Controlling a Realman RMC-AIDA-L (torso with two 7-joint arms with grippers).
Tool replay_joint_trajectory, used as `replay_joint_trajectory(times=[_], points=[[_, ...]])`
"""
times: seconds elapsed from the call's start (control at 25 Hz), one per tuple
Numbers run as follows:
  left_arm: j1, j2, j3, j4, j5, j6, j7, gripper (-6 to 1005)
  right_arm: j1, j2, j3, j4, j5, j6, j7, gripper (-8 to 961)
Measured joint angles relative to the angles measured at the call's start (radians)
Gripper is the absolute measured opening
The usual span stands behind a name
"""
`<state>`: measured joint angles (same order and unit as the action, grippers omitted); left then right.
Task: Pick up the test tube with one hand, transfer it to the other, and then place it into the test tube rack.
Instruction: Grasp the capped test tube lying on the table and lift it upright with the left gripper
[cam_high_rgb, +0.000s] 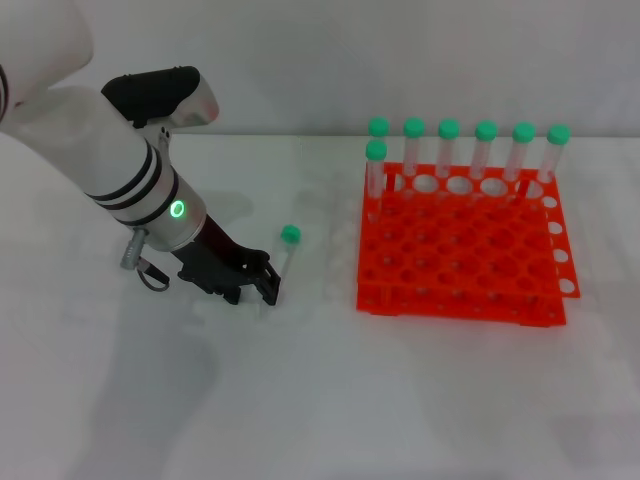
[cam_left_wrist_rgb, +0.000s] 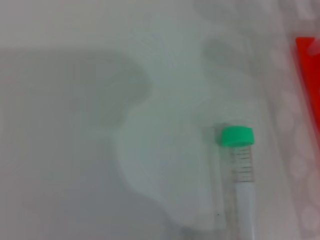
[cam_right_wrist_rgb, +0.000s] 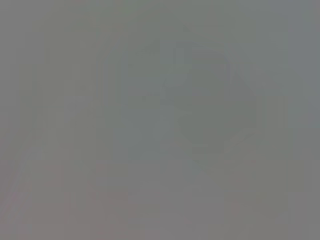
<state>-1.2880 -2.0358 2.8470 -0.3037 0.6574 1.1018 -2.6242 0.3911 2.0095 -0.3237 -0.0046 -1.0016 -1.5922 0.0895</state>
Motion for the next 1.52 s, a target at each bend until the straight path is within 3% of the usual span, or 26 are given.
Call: replay_joint_trajectory(times=[0.36,1.32,1.52], points=[[0.0,0.007,0.0,0.0,0.007,-0.004,0.002,445,0.004,0.001,0.0,0.0,0.0,0.004,0.0,885],[-0.036,0.003,0.0,0.026,0.132,-0.009,-0.022,426,0.022,0.002,-0.001,0.0,0.0,0.023,0.004,884],[-0.032,0.005,0.0,0.025,0.134,-0.02,-0.023,361,0.023,0.002,-0.012,0.0,0.0,0.024,0.003,884]])
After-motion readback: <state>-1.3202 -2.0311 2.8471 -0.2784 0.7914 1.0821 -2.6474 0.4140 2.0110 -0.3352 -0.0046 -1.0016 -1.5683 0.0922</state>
